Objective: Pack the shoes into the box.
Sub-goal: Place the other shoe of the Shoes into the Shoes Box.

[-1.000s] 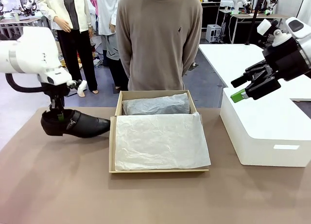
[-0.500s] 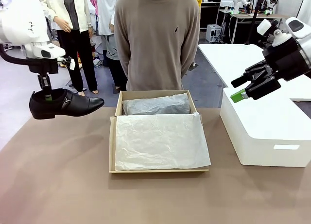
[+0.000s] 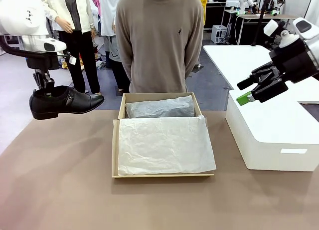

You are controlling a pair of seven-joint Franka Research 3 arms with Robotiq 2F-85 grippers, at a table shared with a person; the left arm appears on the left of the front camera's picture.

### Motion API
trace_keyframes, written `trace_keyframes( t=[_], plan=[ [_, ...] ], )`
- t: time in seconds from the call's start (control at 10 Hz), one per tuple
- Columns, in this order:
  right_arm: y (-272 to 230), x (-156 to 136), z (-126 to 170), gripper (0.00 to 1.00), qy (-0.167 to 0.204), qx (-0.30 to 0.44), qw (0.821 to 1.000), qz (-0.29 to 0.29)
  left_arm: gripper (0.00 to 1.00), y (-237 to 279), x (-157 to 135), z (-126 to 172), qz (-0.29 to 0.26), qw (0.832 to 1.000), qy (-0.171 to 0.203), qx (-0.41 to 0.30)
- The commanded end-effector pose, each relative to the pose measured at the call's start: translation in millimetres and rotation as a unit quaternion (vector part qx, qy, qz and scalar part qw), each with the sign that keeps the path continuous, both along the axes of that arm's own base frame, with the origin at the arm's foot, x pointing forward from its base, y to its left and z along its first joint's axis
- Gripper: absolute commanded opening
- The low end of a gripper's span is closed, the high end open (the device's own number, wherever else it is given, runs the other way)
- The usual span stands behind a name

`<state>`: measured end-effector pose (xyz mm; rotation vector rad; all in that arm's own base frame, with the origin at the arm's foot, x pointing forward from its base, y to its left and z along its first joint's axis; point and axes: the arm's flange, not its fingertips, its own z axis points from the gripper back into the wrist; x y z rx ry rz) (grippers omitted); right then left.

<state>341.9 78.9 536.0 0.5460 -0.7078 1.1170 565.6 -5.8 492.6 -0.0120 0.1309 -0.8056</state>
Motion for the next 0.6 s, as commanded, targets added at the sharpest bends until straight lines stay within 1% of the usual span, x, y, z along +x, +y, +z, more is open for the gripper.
trace_keyframes(
  t=[0.0,0.2,0.3,0.4,0.5],
  plan=[
    [1,3,-1,1.00,-0.011,0.014,1.000,0.011,0.00,2,1,-2,-0.009,1.000,-0.003,-0.001],
    [1,3,-1,1.00,-0.011,0.014,1.000,0.011,0.00,0,1,-4,-0.001,1.000,0.003,0.000],
    [1,3,-1,1.00,-0.011,0.014,1.000,0.011,0.00,-8,-1,0,0.069,0.997,-0.017,-0.002],
    [1,3,-1,1.00,-0.011,0.014,1.000,0.011,0.00,-16,-3,10,0.149,0.988,-0.041,0.011],
    [1,3,-1,1.00,-0.011,0.014,1.000,0.011,0.00,-25,-6,18,0.215,0.975,-0.048,0.025]
  ],
)
